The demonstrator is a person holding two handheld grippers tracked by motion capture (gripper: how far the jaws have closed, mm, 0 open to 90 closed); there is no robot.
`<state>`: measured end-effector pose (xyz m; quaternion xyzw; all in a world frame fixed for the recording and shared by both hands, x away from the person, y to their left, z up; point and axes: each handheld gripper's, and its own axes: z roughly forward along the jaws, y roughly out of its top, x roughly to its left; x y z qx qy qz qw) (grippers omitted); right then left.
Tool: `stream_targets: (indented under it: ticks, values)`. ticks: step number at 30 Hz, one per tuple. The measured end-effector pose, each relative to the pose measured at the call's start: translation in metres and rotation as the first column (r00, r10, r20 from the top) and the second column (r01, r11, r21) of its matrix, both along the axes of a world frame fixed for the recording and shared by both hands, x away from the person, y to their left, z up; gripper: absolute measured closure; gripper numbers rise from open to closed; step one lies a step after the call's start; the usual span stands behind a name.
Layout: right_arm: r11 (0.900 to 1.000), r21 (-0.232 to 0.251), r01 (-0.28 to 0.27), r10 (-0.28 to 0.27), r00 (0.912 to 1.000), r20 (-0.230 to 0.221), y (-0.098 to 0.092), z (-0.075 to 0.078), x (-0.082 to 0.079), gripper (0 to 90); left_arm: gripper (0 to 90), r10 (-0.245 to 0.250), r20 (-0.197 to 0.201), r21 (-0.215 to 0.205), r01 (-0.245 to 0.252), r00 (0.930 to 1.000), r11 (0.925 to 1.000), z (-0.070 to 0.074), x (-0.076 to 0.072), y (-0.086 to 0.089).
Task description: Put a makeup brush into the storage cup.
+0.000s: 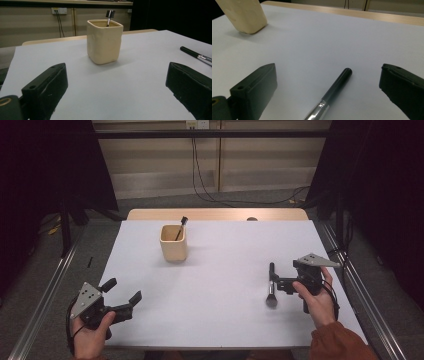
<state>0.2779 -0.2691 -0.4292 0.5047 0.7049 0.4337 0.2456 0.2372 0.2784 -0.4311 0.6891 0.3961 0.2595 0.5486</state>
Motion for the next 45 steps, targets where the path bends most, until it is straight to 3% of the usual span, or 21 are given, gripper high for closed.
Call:
stream_targets:
  ticks: [1, 3, 4, 13, 17, 22, 24, 27, 30, 34, 35, 36, 39, 42, 45]
  values:
    - [0.999, -0.029, -0.015, 0.015, 0.9994, -0.030, 0.001, 0.001, 0.006, 1.8, 4.1, -0.002, -0.002, 0.002, 0.002, 1.0000, 1.0000, 0.000, 0.000, -0.001]
    - [0.999, -0.036, -0.016, 0.014, 0.9991, -0.041, 0.001, 0.001, 0.009, 2.2, 4.1, -0.003, -0.002, 0.004, 0.003, 1.0000, 1.0000, 0.000, 0.000, 0.000]
    - [0.999, -0.049, -0.005, 0.001, 0.9965, -0.083, -0.001, 0.002, 0.014, 3.0, 4.1, 0.003, -0.002, 0.004, -0.003, 1.0000, 1.0000, 0.000, 0.001, 0.000]
    - [0.997, -0.076, -0.013, -0.001, 0.9825, -0.186, -0.006, 0.008, 0.027, 4.2, 4.1, 0.007, -0.009, 0.005, -0.007, 0.9999, 1.0000, -0.001, 0.002, 0.000]
    - [0.995, -0.096, -0.024, -0.002, 0.9653, -0.261, -0.006, 0.010, 0.033, 5.6, 4.1, 0.004, -0.009, 0.007, -0.004, 0.9999, 1.0000, -0.001, 0.002, 0.000]
    - [0.994, -0.103, -0.025, -0.008, 0.9497, -0.313, -0.003, 0.013, 0.040, 5.7, 4.1, 0.005, -0.014, 0.003, -0.005, 0.9999, 1.0000, -0.001, 0.002, 0.000]
    - [0.994, -0.100, -0.041, 0.002, 0.9298, -0.368, -0.003, 0.014, 0.043, 5.7, 4.1, 0.001, -0.014, 0.004, -0.001, 0.9999, 1.0000, -0.001, 0.003, 0.000]
    - [0.990, -0.130, -0.049, -0.009, 0.9120, -0.410, -0.001, 0.013, 0.047, 6.2, 4.1, -0.003, -0.013, 0.007, 0.003, 0.9999, 1.0000, -0.001, 0.002, -0.001]
    - [0.987, -0.137, -0.080, 0.008, 0.8859, -0.464, 0.001, 0.012, 0.051, 6.3, 4.1, -0.006, -0.015, 0.003, 0.006, 0.9999, 1.0000, -0.001, 0.002, -0.001]
    - [0.979, -0.157, -0.133, 0.034, 0.8587, -0.511, 0.004, 0.010, 0.056, 6.2, 4.1, -0.005, -0.013, 0.003, 0.005, 0.9999, 1.0000, -0.001, 0.002, -0.001]
    - [0.979, -0.157, -0.133, 0.034, 0.8587, -0.511, 0.004, 0.010, 0.056, 6.2, 4.1, -0.005, -0.013, 0.003, 0.005, 0.9999, 1.0000, -0.001, 0.002, -0.001]
    - [0.975, -0.169, -0.142, 0.029, 0.8405, -0.541, 0.007, 0.008, 0.058, 6.2, 4.1, -0.005, -0.017, 0.002, 0.005, 0.9998, 1.0000, -0.001, 0.002, -0.002]
    - [0.971, -0.186, -0.149, 0.014, 0.8171, -0.576, 0.009, 0.005, 0.061, 6.2, 4.1, -0.007, -0.018, 0.000, 0.007, 0.9998, 1.0000, -0.001, 0.002, -0.002]
    - [0.966, -0.209, -0.152, 0.000, 0.8095, -0.587, 0.010, 0.005, 0.063, 6.2, 4.1, -0.007, -0.019, -0.002, 0.007, 0.9998, 1.0000, -0.001, 0.002, -0.002]
    - [0.961, -0.224, -0.162, -0.014, 0.7796, -0.626, 0.010, 0.004, 0.067, 5.2, 4.1, -0.008, -0.018, 0.001, 0.008, 0.9998, 1.0000, -0.001, 0.002, -0.002]
